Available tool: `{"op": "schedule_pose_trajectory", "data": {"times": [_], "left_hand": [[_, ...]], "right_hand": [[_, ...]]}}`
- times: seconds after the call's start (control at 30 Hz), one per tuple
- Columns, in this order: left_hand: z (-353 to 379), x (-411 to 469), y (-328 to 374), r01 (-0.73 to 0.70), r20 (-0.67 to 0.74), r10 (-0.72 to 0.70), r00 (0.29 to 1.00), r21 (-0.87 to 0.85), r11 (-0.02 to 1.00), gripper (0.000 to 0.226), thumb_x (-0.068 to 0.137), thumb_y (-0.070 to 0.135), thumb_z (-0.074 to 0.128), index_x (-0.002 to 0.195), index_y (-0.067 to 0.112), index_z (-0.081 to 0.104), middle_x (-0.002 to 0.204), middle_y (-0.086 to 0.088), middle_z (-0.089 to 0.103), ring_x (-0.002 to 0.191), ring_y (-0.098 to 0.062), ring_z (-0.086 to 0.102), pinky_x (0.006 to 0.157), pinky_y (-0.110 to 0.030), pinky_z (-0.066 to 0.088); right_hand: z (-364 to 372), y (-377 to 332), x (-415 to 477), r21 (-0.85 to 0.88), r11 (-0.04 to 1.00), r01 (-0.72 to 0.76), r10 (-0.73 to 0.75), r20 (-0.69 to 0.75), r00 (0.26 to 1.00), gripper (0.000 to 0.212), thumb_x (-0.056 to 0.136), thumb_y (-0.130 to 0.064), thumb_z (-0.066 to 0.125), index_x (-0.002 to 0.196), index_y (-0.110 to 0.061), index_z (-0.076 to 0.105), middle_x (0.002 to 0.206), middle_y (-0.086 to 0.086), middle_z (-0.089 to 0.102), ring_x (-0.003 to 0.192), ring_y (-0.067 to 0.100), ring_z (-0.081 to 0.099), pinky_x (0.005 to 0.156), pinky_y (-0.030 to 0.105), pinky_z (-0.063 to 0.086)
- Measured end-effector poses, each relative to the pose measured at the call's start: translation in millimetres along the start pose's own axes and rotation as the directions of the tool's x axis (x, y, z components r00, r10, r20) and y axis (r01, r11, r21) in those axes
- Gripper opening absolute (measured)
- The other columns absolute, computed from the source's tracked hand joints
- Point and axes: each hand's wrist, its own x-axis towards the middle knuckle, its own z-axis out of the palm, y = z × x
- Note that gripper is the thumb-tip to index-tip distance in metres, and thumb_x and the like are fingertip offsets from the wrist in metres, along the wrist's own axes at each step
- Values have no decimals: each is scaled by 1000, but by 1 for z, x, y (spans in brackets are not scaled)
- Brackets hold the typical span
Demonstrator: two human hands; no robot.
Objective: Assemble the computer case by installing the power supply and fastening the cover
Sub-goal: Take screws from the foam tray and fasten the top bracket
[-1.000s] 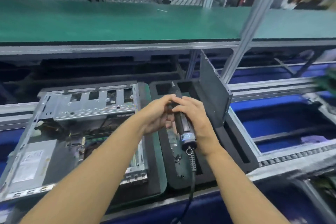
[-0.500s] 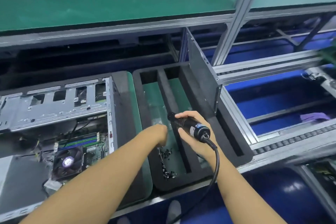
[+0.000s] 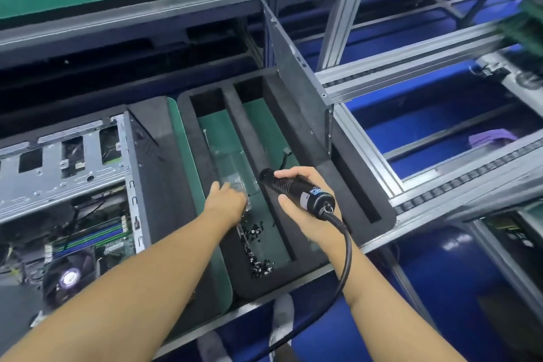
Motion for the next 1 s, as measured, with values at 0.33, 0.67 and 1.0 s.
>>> {"op": "schedule_pose_trajectory", "data": {"times": [0.33, 0.67, 1.0], "left_hand": [[21, 24, 27, -96, 63, 84, 994, 229, 969, 18, 95, 29, 60, 111, 22, 63, 107, 3, 72, 104, -19, 65, 111, -37, 20], [37, 33, 39, -77, 16, 76, 997, 309, 948, 23, 94, 16, 50, 109, 29, 62, 105, 8, 72, 101, -18, 66, 107, -37, 24], [-7, 33, 14, 72, 55, -51, 997, -544, 836, 16, 83, 10, 65, 97, 6, 72, 97, -14, 72, 90, -27, 69, 77, -29, 52]], "right_hand": [[-12, 5, -4, 23, 998, -51, 50, 18, 999, 37, 85, 1, 72, 119, -13, 64, 124, 0, 68, 117, 26, 65, 101, 39, 52], [-14, 10, 1, 68, 994, -81, 78, 51, 996, 36, 88, 3, 71, 121, -6, 62, 126, 1, 67, 120, 27, 64, 106, 42, 50], [-5, 2, 16, 55, 994, -90, 87, 53, 995, 38, 85, 3, 71, 119, -11, 63, 123, 1, 69, 117, 25, 65, 101, 30, 50]]}}
